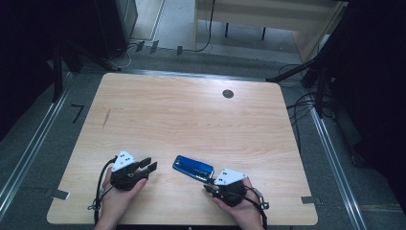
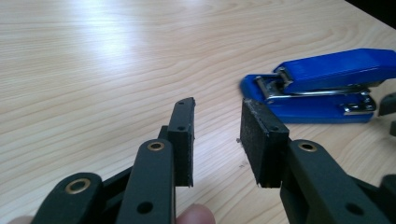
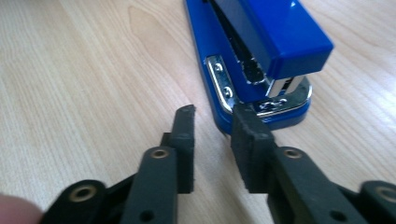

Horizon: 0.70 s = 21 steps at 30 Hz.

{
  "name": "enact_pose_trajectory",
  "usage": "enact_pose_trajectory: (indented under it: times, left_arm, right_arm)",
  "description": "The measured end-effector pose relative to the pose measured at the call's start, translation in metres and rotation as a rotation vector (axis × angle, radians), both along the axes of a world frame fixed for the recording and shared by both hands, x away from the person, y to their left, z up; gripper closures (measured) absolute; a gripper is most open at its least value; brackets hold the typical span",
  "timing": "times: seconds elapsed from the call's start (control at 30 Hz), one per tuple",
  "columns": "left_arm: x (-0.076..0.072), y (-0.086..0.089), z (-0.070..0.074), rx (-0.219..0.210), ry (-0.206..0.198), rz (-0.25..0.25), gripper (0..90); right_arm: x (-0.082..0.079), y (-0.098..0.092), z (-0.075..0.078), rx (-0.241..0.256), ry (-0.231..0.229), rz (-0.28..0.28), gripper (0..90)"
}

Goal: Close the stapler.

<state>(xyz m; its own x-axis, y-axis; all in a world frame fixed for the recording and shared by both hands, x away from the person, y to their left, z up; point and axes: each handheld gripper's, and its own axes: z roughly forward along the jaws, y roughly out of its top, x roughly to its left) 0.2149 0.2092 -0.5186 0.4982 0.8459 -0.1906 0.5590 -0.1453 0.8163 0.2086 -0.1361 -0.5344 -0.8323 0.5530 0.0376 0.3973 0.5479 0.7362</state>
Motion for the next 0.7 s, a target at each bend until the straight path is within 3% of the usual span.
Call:
enact_pose_trajectory:
  times: [0.07, 0.23, 0.5, 0.7]
  left_arm:
    - [-0.005, 0.009, 0.0, 0.002, 0.005, 0.011, 68.6]
    - [-0.019, 0.03, 0.003, 0.014, 0.004, 0.051, 67.7]
    - [-0.041, 0.052, 0.008, 0.049, -0.013, 0.074, 67.1]
    - [-0.045, 0.064, 0.008, 0.065, -0.011, 0.104, 67.2]
  right_arm:
    - [0.0, 0.001, -0.002, -0.025, 0.003, 0.009, 77.5]
    - [0.003, -0.001, -0.003, -0.004, 0.009, 0.007, 81.4]
    - [0.004, -0.003, -0.004, 0.016, 0.024, -0.009, 86.0]
    - [0.006, -0.005, -0.004, 0.03, 0.037, -0.011, 86.7]
